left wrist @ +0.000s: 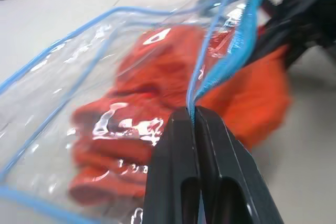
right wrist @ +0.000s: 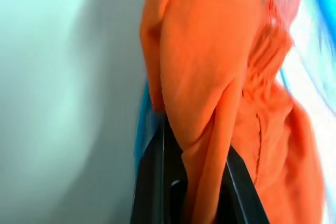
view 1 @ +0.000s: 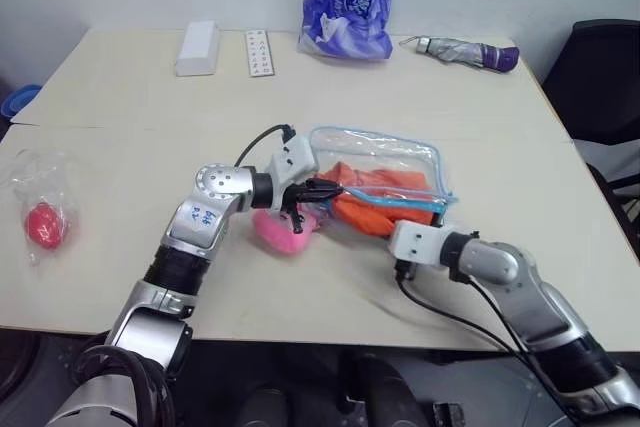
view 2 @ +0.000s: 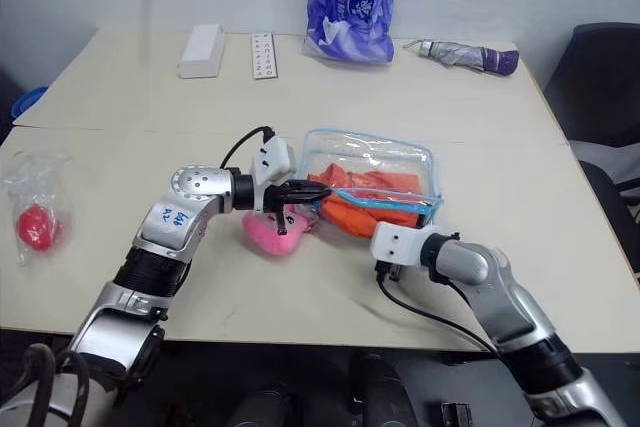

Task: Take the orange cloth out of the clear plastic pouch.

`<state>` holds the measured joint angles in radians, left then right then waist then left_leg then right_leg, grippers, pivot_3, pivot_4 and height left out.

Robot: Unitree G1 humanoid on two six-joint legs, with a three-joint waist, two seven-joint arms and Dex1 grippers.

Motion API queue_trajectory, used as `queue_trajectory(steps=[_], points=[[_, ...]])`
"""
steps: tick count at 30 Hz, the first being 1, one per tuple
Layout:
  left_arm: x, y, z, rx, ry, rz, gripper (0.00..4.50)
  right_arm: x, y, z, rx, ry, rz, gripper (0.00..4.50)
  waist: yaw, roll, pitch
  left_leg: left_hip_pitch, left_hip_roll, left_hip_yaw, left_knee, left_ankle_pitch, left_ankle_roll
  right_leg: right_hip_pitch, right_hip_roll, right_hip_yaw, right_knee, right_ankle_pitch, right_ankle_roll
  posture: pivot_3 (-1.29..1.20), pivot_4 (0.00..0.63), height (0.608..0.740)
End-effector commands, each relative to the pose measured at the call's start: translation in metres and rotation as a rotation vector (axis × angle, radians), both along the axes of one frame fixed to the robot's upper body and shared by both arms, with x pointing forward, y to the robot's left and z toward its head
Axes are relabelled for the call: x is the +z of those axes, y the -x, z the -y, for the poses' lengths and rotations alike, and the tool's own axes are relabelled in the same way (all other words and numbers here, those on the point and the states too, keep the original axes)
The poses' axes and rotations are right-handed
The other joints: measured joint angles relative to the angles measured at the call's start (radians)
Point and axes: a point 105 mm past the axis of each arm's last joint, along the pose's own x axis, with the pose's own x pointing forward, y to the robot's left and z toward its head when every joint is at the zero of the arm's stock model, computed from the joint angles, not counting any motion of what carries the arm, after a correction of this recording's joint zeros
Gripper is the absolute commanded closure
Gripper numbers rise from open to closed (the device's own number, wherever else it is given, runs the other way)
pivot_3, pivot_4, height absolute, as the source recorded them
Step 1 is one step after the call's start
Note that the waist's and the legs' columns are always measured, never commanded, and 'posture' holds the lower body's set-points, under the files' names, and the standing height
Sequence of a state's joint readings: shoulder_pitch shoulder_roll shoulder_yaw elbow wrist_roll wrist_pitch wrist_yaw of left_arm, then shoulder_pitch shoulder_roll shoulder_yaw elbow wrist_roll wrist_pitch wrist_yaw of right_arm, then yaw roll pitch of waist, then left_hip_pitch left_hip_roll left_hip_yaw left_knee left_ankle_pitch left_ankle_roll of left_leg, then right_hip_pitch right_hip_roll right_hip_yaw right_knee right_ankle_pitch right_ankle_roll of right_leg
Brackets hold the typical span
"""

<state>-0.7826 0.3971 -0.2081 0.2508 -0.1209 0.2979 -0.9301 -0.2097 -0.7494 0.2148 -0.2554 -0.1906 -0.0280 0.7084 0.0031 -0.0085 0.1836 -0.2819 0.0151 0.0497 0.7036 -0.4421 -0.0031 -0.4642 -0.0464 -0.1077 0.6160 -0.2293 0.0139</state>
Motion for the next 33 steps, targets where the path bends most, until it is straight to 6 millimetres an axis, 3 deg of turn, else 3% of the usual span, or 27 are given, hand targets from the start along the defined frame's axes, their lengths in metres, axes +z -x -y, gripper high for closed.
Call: queue_trajectory(steps=[1, 6, 11, 16, 21, 24, 27, 33], points=[[0.006, -0.015, -0.012, 0.081, -0.015, 0.051, 4.50, 0.017, 0.033, 0.002, 0.175, 0.070, 0.088, 4.48, 0.004, 0.000, 0.000, 0.000, 0.000, 0.000, -0.001, 0.000, 0.000, 0.000, 0.000, 0.000, -0.001, 0.000, 0.000, 0.00, 0.150, 0.740], [0.009, -0.027, -0.015, 0.121, -0.016, 0.063, 4.50, -0.007, 0.064, 0.032, 0.195, 0.190, -0.015, 4.48, 0.020, 0.000, 0.000, 0.000, 0.000, 0.001, -0.002, 0.000, 0.000, 0.002, 0.001, 0.000, -0.003, 0.001, 0.001, 0.00, 0.150, 0.740], [0.015, -0.026, -0.010, 0.089, -0.005, 0.089, 4.50, -0.013, 0.075, 0.039, 0.159, 0.182, -0.053, 4.48, 0.019, 0.000, 0.000, 0.000, 0.000, 0.003, -0.002, 0.000, 0.000, 0.002, 0.001, 0.001, -0.003, 0.001, 0.001, 0.00, 0.150, 0.740], [0.025, 0.025, 0.030, -0.248, 0.073, 0.033, 4.50, -0.013, 0.054, 0.026, 0.128, 0.143, -0.049, 4.48, 0.011, 0.000, 0.000, 0.001, 0.001, 0.004, -0.002, 0.000, 0.000, 0.002, 0.002, 0.002, -0.002, 0.001, 0.001, 0.00, 0.150, 0.740], [0.029, 0.064, 0.056, -0.445, 0.093, -0.025, 4.50, -0.017, 0.029, 0.012, 0.166, 0.203, -0.020, 4.48, 0.018, 0.000, 0.000, 0.000, 0.000, 0.003, -0.001, 0.000, 0.000, 0.002, 0.002, 0.002, -0.002, 0.001, 0.001, 0.00, 0.150, 0.740], [0.031, 0.057, 0.064, -0.387, 0.104, -0.028, 4.50, -0.015, 0.027, 0.002, 0.237, 0.256, 0.019, 4.48, 0.019, 0.000, 0.000, 0.000, 0.000, 0.003, -0.001, 0.000, 0.000, 0.002, 0.002, 0.002, -0.003, 0.001, 0.001, 0.00, 0.150, 0.740], [0.031, 0.033, 0.065, -0.247, 0.109, -0.012, 4.50, -0.016, 0.040, -0.004, 0.325, 0.293, 0.045, 4.48, 0.022, 0.000, 0.000, 0.000, 0.000, 0.003, -0.001, 0.000, 0.000, 0.002, 0.002, 0.002, -0.003, 0.001, 0.001, 0.00, 0.150, 0.740], [0.033, -0.018, 0.048, 0.041, 0.133, 0.000, 4.50, -0.025, 0.077, 0.016, 0.434, 0.420, 0.039, 4.48, 0.024, 0.000, 0.000, 0.000, -0.001, 0.003, -0.002, 0.000, 0.001, 0.003, 0.001, 0.001, -0.004, 0.001, 0.001, 0.00, 0.150, 0.740]])
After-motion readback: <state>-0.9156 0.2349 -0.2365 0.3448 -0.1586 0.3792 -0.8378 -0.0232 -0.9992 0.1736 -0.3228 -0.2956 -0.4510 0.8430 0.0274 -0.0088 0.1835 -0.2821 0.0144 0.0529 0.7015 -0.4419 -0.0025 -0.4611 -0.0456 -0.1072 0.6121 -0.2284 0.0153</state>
